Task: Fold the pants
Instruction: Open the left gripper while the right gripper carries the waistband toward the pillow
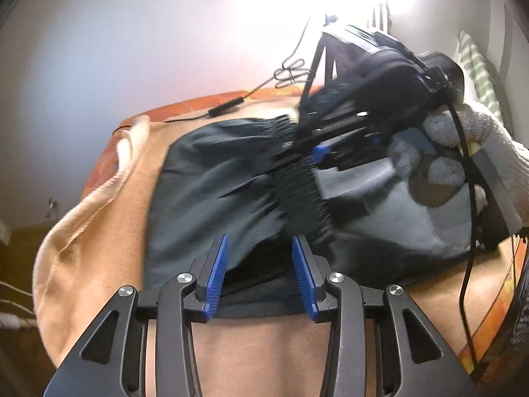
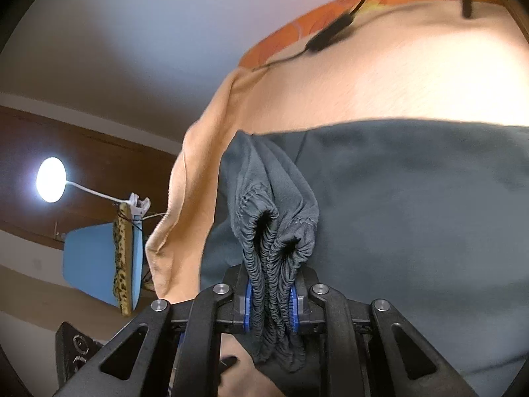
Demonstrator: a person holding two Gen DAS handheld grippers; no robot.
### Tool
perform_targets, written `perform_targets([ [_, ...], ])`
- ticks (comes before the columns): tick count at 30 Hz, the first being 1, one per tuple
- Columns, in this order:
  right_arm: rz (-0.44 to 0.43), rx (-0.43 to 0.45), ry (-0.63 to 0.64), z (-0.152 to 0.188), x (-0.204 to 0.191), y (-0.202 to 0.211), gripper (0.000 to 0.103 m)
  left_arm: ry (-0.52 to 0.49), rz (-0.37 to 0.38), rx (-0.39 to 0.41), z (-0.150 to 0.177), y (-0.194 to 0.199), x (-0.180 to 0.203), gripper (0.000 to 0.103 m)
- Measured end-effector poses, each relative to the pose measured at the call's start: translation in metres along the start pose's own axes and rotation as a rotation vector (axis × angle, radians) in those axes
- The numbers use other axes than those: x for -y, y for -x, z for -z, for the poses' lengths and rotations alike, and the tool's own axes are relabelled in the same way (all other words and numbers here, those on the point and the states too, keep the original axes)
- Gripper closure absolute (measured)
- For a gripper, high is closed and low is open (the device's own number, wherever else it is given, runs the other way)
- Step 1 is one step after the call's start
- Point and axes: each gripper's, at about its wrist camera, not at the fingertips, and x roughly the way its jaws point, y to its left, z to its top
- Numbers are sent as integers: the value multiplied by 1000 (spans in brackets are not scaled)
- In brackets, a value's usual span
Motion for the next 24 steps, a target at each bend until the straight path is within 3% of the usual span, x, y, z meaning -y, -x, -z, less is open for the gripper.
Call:
perform_targets([
  [8,21,1,-9,11,26,60,88,-12,15,18,-13,8,23,65],
  [16,61,22,-64,38,64,122,88,-88,73,-29,-26,-6,83,65],
  [24,116,69,-80,48,95,179,88,-111,99,-39,-32,-10,118,65],
])
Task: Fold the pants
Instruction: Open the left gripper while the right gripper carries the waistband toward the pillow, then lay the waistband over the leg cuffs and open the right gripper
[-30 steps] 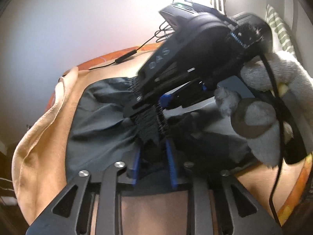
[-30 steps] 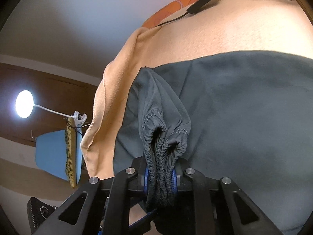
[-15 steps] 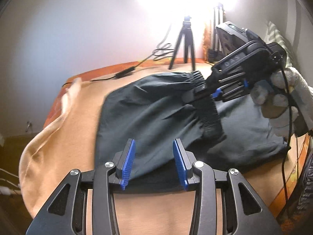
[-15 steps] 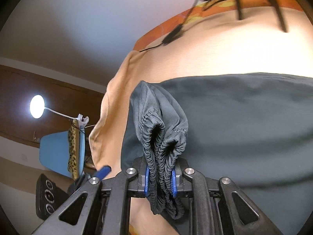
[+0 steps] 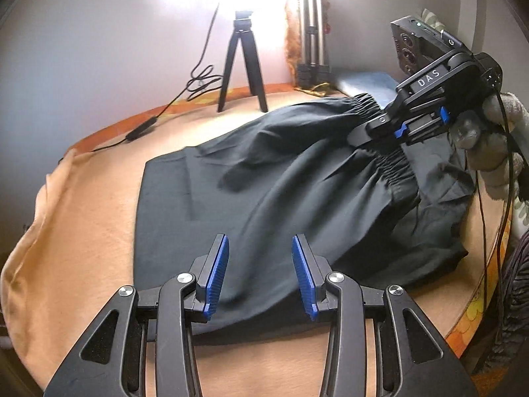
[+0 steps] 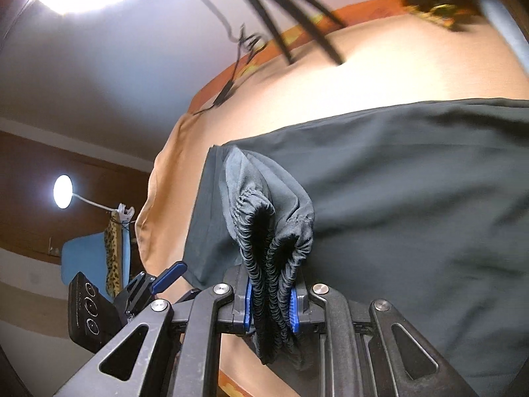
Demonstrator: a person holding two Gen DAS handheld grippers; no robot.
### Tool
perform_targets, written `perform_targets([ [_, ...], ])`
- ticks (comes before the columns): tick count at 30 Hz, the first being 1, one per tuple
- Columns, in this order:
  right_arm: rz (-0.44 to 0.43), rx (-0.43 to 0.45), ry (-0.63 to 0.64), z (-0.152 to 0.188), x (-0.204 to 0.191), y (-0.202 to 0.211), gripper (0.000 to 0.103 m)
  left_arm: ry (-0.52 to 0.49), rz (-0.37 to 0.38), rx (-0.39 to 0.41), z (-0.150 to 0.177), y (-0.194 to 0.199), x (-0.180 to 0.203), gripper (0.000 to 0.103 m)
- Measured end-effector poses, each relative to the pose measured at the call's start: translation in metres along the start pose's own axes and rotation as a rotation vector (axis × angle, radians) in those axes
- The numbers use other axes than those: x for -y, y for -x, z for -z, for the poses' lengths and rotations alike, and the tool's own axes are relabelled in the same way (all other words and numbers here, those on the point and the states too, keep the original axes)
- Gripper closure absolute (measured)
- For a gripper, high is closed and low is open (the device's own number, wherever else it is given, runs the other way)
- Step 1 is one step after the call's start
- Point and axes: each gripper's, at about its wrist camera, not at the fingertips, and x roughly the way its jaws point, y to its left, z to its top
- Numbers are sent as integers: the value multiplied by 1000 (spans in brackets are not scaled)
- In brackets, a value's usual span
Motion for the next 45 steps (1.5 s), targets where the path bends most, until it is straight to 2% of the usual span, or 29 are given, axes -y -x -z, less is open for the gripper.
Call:
perform_targets([
  [10,87,52,-24,6,54,59,88,2,-11,-1,-3,0,14,65],
  [22,198,97,-61,14,126,140,88,45,-37,-34,-5,-18,16,65],
  [45,408,127,-107,11,212,213,88,38,-16,-84,-12,-40,48,65],
])
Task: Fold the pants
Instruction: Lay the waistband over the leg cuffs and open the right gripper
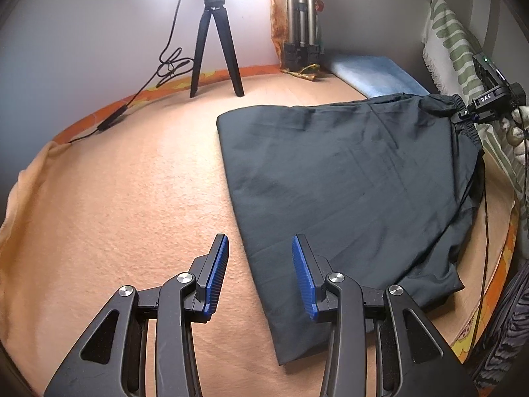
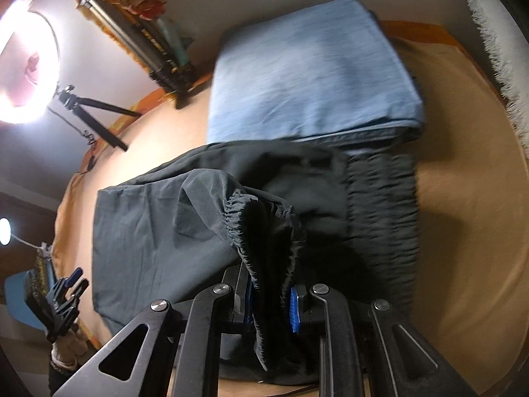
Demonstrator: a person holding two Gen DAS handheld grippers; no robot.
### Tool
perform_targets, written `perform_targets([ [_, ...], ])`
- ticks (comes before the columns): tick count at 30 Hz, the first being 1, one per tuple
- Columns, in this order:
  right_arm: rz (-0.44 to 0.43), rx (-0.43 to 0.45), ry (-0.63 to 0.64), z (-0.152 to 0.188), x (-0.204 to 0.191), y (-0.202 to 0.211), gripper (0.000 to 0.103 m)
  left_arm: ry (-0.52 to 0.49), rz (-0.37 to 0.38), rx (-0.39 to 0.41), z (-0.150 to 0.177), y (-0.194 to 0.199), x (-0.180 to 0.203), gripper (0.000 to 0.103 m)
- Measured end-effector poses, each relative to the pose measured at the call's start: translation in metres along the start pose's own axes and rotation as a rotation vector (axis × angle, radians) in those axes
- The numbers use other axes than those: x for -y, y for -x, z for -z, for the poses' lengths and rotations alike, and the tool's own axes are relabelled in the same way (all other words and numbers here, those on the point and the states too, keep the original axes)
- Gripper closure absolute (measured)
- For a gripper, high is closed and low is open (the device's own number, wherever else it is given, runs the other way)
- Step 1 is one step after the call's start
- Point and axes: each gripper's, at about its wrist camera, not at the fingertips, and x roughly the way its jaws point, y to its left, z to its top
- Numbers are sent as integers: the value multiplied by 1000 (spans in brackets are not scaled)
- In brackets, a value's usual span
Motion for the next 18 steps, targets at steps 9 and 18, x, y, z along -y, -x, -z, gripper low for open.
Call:
perform_targets([
  [9,85,-9,41,1,1,-10,87,73,12,-37,1,-7,-6,64],
  [18,237,70,128,6,-13,1,56,42,-33,-43,3,-8,1,64],
])
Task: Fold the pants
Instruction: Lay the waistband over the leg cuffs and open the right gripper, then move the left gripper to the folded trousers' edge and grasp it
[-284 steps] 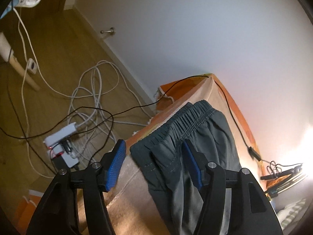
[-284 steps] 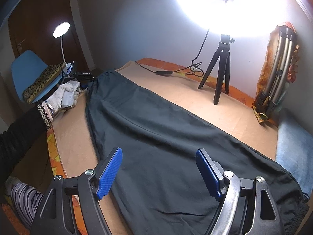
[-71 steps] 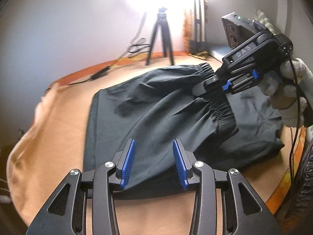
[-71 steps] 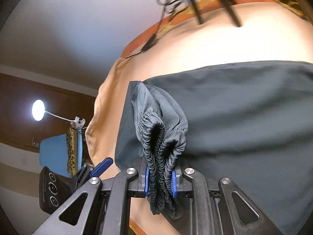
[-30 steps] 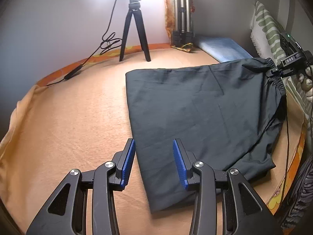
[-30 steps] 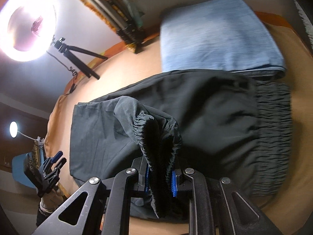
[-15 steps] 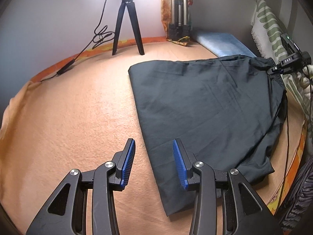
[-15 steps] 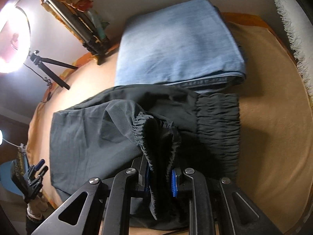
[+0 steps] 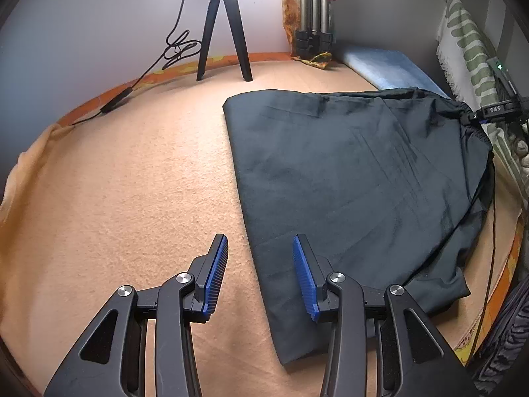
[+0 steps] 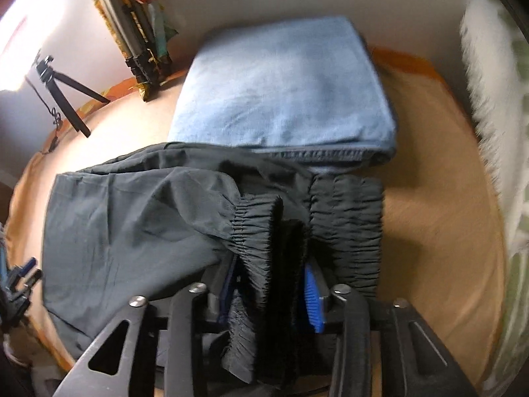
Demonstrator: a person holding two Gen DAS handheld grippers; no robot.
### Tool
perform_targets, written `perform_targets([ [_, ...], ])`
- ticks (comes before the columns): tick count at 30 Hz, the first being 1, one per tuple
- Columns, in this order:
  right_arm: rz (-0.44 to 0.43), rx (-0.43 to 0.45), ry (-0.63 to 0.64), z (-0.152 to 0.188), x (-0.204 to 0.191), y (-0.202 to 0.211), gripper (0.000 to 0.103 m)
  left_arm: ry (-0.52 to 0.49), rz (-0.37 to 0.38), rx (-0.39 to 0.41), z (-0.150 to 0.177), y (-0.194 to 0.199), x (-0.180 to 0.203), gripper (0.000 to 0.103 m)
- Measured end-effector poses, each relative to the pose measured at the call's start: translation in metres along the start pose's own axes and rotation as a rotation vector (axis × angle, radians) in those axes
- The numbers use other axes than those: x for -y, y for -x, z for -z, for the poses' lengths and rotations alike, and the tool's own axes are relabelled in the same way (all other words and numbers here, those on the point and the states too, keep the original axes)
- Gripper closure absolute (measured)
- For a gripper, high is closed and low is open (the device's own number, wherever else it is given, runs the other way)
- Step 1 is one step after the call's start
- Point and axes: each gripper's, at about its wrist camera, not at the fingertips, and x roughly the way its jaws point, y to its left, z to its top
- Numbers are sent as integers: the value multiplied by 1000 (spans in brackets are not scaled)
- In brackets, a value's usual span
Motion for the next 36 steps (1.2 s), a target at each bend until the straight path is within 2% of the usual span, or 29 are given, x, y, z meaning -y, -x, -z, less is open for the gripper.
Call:
perform_targets([
  [2,24,40,3,2,-3,12,45,-4,-1,4,0,1,2,64],
  [6,36,111,-9,6,-5,34,44,-22,-10,13,0,3,8,64],
  [14,-107,202,-53,12,-28,70,42,-17,-6,27,2,5,12,64],
  [17,-170,210,-52,13,-44,75,42,5,7,28,3,3,9,64],
  [25,-247,220,54,15,-107,72,42,96,62,22,9,-2,-5,63],
  [36,-339,200,157,15,-180,57,36,290,206,2,20,-10,-27,63],
])
